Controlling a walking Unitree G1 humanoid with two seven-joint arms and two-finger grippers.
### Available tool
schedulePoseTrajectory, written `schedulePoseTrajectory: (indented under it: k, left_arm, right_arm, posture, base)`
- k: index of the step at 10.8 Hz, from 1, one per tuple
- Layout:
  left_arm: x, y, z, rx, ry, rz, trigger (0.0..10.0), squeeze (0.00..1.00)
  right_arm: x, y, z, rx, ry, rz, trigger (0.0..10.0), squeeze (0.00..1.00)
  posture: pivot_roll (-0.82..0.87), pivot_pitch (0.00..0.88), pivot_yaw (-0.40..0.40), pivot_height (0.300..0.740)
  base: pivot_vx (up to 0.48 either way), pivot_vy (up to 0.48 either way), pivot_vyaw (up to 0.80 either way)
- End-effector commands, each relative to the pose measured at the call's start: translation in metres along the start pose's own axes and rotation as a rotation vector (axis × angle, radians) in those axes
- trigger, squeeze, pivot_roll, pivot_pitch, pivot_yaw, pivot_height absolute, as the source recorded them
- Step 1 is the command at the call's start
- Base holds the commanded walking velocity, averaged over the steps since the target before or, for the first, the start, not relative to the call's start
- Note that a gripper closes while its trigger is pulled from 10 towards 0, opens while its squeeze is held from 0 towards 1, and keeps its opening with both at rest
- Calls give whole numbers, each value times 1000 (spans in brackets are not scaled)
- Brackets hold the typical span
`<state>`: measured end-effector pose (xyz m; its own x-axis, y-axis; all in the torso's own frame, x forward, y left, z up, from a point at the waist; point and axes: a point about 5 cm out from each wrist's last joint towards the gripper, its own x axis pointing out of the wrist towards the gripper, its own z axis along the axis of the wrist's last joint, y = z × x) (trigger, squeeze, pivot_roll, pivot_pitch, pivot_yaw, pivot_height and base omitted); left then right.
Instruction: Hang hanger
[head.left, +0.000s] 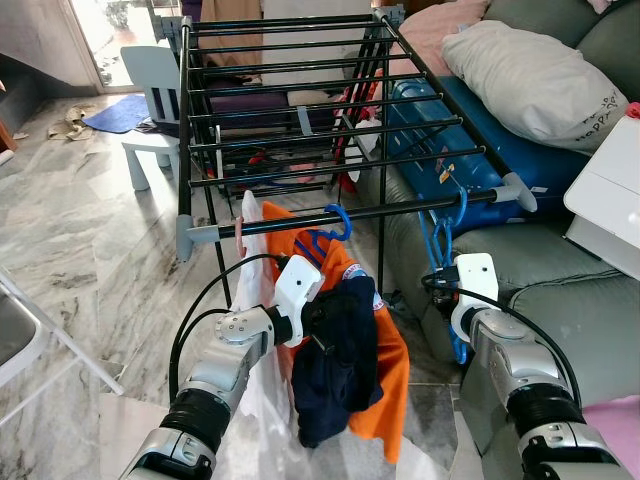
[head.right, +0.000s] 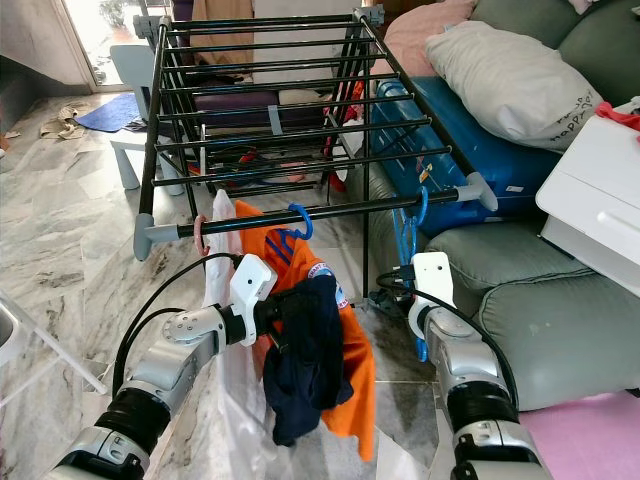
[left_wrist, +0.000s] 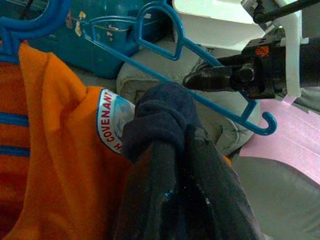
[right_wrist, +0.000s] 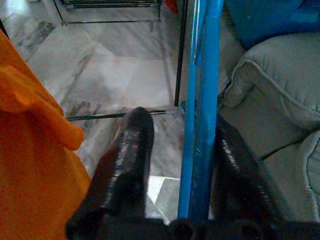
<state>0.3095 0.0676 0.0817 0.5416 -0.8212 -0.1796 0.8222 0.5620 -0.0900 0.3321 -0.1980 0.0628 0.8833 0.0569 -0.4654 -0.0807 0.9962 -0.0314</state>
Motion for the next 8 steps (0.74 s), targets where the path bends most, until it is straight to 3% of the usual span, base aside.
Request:
schedulePoseTrajectory:
  k: [1, 8]
  left_arm:
    - [2, 0, 7, 33, -21, -12, 10000, 0]
    - [4, -3, 6, 32, -16, -21, 10000, 0]
  right_arm:
    - [1, -3, 7, -16, -13, -4, 0, 0]
    - [2, -5, 3, -32, -11, -9, 0, 0]
  posture:
    - [11, 0, -40, 740]
    - [2, 0, -34, 740]
  base:
    - [0, 0, 0]
    - [0, 0, 0]
